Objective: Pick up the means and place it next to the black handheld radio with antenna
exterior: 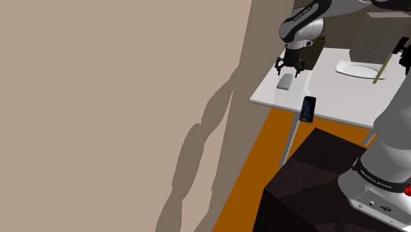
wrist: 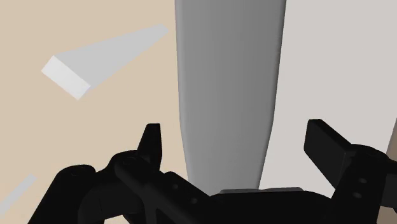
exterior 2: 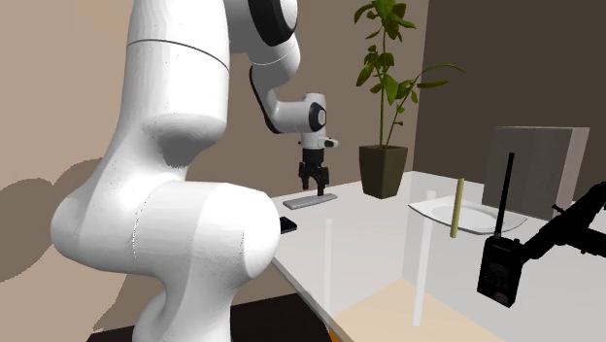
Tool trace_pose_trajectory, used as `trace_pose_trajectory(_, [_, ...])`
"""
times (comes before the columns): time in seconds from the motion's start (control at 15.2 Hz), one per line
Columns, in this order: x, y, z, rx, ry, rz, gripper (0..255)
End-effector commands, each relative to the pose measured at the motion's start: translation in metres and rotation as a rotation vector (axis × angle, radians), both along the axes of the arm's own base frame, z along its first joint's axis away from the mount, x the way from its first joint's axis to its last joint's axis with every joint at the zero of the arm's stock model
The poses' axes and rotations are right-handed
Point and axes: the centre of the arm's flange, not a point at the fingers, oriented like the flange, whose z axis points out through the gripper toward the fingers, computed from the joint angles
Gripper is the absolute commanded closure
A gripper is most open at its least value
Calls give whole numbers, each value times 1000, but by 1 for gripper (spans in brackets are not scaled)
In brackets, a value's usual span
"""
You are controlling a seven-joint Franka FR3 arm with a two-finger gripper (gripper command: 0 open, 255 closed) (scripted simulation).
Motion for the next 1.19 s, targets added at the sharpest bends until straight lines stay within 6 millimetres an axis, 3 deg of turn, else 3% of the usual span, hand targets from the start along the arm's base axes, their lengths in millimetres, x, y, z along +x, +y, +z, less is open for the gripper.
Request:
trace_pose_trajectory(0.0, [-1,-1,-11,0,0,-4,0])
trace_pose_trajectory(0.26, [-1,-1,-30,0,0,-4,0])
trace_pose_trajectory(0.73, [-1,-1,-30,0,0,-4,0])
trace_pose_trajectory(0.79, [-1,-1,-30,0,0,-4,255])
trace_pose_trajectory(1.12, [-1,-1,-30,0,0,-4,255])
